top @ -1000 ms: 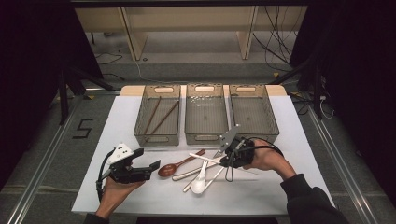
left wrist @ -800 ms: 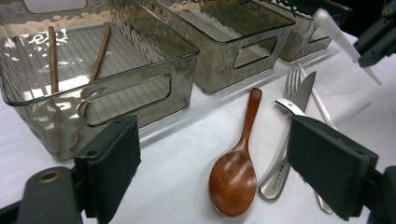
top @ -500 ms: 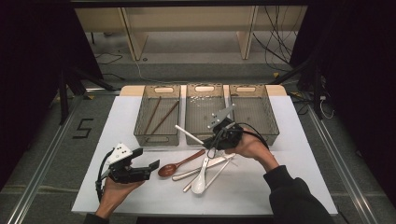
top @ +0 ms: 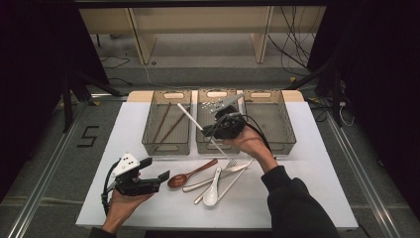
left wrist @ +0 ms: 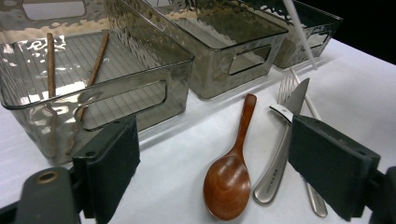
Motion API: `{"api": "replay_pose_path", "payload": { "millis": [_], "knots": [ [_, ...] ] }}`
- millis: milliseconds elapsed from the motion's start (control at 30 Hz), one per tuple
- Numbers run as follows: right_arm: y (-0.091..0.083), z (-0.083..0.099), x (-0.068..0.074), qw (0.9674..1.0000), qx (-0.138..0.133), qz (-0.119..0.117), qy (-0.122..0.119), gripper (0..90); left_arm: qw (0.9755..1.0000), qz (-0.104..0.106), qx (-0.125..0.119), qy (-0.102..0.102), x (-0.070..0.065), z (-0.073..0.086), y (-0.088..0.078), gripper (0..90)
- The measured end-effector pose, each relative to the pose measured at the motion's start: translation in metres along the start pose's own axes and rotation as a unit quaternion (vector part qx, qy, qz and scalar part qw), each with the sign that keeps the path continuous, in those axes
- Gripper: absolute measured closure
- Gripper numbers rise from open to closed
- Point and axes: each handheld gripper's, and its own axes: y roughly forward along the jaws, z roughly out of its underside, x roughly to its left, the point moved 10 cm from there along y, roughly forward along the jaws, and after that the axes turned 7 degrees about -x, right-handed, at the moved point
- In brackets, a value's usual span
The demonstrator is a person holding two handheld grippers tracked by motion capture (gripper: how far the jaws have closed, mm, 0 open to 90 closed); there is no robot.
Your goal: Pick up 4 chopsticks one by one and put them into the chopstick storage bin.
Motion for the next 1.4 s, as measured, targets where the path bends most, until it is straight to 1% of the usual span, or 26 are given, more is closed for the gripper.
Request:
{"api": "replay_pose_path", "payload": {
  "millis": [67,100,200,300,400,433,533,700,900,1033,1100,1167,1233,1367,1400],
  "knots": [
    [0.003,-0.006,-0.002,0.9999,-0.010,0.001,0.012,84.9,1.0000,0.001,-0.002,-0.002,-0.001,0.000,-0.001,16.1],
    [0.004,-0.009,-0.003,0.9999,-0.011,0.004,0.011,84.9,1.0000,0.001,-0.003,-0.003,-0.001,0.000,-0.002,16.1],
    [0.008,-0.018,-0.006,0.9995,-0.019,0.011,0.023,84.9,1.0000,0.000,-0.004,-0.004,-0.001,0.000,-0.004,15.9],
    [0.013,-0.026,-0.010,0.9990,-0.028,0.020,0.028,84.9,1.0000,0.000,-0.007,-0.005,-0.001,0.000,-0.005,15.8],
    [0.018,-0.035,-0.011,0.9984,-0.033,0.021,0.040,84.9,1.0000,0.002,-0.006,-0.005,-0.002,0.000,-0.005,15.7],
    [0.020,-0.038,-0.013,0.9982,-0.035,0.025,0.042,84.9,1.0000,0.002,-0.006,-0.005,-0.003,0.000,-0.006,15.6],
    [0.026,-0.046,-0.015,0.9973,-0.041,0.030,0.053,84.9,1.0000,0.004,-0.005,-0.004,-0.005,0.001,-0.005,15.6],
    [0.037,-0.058,-0.019,0.9961,-0.048,0.038,0.064,84.9,1.0000,0.005,0.001,0.006,-0.007,0.004,-0.003,15.6],
    [0.049,-0.067,-0.023,0.9938,-0.061,0.049,0.079,84.9,1.0000,0.002,-0.004,0.003,-0.004,0.003,-0.004,15.6],
    [0.055,-0.074,-0.025,0.9927,-0.069,0.056,0.082,84.9,1.0000,0.000,-0.005,0.005,-0.003,0.003,-0.004,15.6],
    [0.057,-0.078,-0.026,0.9910,-0.078,0.057,0.093,84.9,1.0000,-0.001,-0.005,0.004,-0.002,0.003,-0.004,15.6],
    [0.060,-0.081,-0.028,0.9902,-0.081,0.059,0.097,84.8,1.0000,-0.001,-0.005,0.003,-0.002,0.003,-0.004,15.6],
    [0.063,-0.084,-0.029,0.9900,-0.081,0.065,0.095,84.8,1.0000,-0.002,-0.006,0.004,-0.002,0.003,-0.004,15.6],
    [0.068,-0.090,-0.030,0.9880,-0.092,0.066,0.104,84.9,0.9999,-0.005,-0.003,0.010,-0.002,0.004,-0.005,15.6],
    [0.069,-0.091,-0.030,0.9875,-0.094,0.071,0.105,84.8,0.9999,-0.006,-0.003,0.011,-0.001,0.004,-0.005,15.6]
  ]
}}
